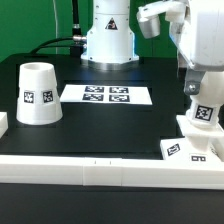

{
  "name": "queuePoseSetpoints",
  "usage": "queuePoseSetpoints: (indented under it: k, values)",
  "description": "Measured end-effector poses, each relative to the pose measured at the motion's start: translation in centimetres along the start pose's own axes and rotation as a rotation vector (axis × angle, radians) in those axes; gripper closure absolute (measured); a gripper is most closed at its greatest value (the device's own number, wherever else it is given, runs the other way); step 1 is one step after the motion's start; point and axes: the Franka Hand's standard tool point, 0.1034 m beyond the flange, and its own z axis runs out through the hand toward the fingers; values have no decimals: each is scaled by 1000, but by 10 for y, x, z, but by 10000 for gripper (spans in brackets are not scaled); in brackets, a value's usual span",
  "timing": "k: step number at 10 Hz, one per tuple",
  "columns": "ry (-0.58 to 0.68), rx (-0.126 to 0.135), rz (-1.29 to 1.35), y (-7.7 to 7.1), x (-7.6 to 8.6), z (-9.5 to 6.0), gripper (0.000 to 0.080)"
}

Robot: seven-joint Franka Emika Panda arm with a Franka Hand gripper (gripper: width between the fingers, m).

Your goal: Assemble lamp

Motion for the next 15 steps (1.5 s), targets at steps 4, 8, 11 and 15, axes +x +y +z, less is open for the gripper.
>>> queuePoseSetpoints:
  k: [4, 8, 11, 15]
  values:
    - [0, 1, 93, 0, -2, 1, 787]
    - [4, -31, -45, 5, -15, 1, 798]
    - [1, -25, -92, -2, -26, 3, 496]
    - [3, -24, -94, -3, -24, 3, 199]
